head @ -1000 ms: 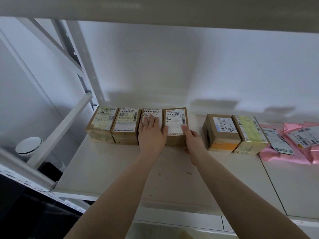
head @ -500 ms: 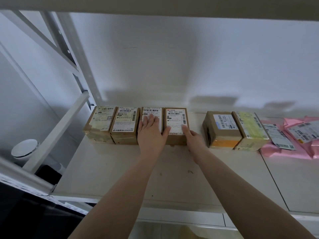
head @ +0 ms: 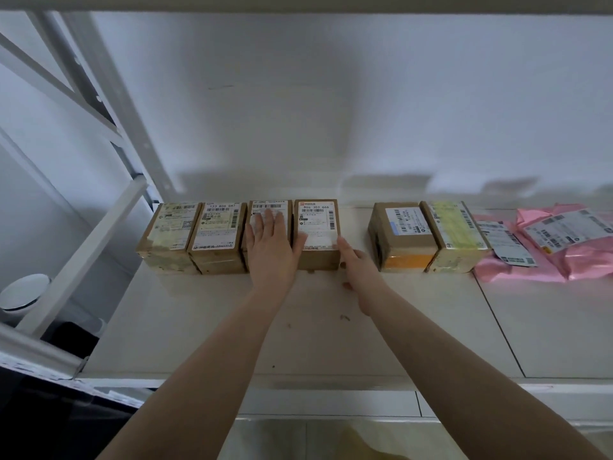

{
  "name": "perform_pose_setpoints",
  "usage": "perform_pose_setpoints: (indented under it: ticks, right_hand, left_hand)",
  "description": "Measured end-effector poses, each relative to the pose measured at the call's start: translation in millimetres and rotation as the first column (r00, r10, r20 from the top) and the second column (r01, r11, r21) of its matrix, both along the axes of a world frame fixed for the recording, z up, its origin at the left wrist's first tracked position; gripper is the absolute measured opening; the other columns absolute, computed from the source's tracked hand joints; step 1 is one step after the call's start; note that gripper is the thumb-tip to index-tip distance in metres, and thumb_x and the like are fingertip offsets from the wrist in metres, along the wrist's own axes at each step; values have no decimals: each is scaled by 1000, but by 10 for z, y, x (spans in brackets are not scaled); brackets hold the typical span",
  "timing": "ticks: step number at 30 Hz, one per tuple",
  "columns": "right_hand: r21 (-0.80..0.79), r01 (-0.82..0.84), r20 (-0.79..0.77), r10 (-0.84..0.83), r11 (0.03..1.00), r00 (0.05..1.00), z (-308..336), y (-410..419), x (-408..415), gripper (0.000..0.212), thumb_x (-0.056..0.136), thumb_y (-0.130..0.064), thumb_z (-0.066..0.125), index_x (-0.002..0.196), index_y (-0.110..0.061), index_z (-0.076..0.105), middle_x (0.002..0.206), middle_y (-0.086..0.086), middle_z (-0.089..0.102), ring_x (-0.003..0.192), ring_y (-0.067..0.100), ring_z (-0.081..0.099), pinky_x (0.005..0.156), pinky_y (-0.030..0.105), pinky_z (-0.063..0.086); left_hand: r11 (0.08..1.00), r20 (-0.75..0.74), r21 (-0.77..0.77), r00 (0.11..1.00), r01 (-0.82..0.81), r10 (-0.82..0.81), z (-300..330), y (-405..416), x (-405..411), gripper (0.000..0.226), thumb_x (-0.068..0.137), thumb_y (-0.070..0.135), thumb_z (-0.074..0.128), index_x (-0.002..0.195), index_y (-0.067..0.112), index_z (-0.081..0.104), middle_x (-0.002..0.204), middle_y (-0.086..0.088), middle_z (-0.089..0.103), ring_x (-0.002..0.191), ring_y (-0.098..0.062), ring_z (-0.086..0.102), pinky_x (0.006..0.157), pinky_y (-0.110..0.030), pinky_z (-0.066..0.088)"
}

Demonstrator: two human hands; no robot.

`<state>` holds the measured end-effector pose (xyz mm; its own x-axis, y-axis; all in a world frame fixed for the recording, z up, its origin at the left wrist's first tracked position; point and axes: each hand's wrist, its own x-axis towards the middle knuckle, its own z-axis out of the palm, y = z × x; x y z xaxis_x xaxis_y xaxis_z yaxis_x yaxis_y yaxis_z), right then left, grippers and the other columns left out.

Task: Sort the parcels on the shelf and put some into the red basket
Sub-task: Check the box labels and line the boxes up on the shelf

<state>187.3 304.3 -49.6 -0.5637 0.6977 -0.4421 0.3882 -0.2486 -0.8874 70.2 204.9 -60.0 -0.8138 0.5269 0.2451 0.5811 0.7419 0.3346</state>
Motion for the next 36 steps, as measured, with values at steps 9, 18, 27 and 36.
perform_pose_setpoints:
  ticks: [9, 18, 27, 36]
  right_hand:
    - [-181, 263, -64, -278, 948, 958, -53, 305, 652, 34, 93, -50, 59, 95, -16, 61, 101, 8, 59, 89, 21, 55, 81, 35, 51]
    - [-343, 298, -73, -342, 891, 937, -7, 784, 882, 57, 88, -57, 62, 128, -16, 61, 121, 7, 66, 104, 24, 62, 65, 29, 50]
    - [-438, 292, -8, -329, 850, 944, 27, 965, 897, 53, 88, -55, 65, 122, -15, 63, 116, 8, 68, 101, 25, 66, 67, 30, 55]
    - [-433, 241, -34, -283, 868, 958, -14, 1006, 890, 47, 90, -49, 65, 119, -13, 62, 116, 10, 68, 105, 27, 66, 87, 40, 58]
  left_hand:
    - [910, 72, 274, 936, 312, -343, 249, 643, 743, 59, 101, 41, 39, 151, 11, 28, 161, -5, 21, 150, -16, 12, 120, -26, 4]
    - [913, 685, 392, 698, -112, -208, 195, 1449, 1187, 70, 91, 49, 56, 146, 12, 34, 147, -8, 46, 131, -27, 49, 102, -37, 42]
    - [827, 747, 449, 650, -339, -139, 25, 1698, 1255, 55, 90, 30, 64, 135, 8, 42, 131, -8, 60, 117, -28, 60, 94, -37, 51]
    - [755, 674, 573, 708, -319, -212, -40, 1608, 1388, 40, 90, 18, 62, 129, 13, 52, 121, -2, 66, 110, -18, 63, 91, -32, 52]
